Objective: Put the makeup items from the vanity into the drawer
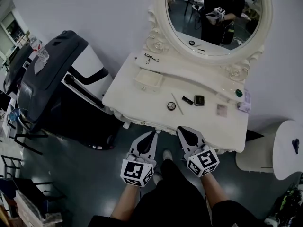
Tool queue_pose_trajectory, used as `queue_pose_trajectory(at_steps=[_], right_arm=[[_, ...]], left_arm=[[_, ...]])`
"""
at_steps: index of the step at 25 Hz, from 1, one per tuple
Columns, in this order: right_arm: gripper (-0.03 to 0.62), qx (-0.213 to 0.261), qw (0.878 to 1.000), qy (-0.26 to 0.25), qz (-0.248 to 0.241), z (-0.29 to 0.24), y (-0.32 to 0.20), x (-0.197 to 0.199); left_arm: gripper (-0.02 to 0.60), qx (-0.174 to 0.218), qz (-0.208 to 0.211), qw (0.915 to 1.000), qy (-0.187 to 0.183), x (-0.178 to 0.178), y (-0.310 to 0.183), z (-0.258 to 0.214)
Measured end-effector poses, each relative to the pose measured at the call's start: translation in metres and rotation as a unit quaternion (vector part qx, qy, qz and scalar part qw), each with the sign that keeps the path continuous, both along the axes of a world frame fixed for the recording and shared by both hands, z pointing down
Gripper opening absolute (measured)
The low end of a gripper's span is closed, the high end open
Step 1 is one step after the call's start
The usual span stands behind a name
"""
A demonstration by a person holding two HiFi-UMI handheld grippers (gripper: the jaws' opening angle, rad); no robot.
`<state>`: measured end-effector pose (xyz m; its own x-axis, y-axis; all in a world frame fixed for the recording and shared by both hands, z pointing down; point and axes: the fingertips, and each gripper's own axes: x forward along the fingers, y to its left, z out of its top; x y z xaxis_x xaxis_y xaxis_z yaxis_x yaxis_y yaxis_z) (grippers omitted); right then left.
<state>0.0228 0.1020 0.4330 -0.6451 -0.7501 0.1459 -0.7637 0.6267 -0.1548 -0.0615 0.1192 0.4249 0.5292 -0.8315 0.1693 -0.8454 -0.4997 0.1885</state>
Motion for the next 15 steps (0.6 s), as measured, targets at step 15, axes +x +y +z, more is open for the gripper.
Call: queue_pose_trajectory(at_steps=[15], right_arm=[[0.02, -0.043, 0.999, -0.002, -0.015, 0.033, -0.116, 0.029]], left_arm=[[0.015, -0.028, -0.008, 0.9995, -0.008, 0.032, -0.123, 0.025]])
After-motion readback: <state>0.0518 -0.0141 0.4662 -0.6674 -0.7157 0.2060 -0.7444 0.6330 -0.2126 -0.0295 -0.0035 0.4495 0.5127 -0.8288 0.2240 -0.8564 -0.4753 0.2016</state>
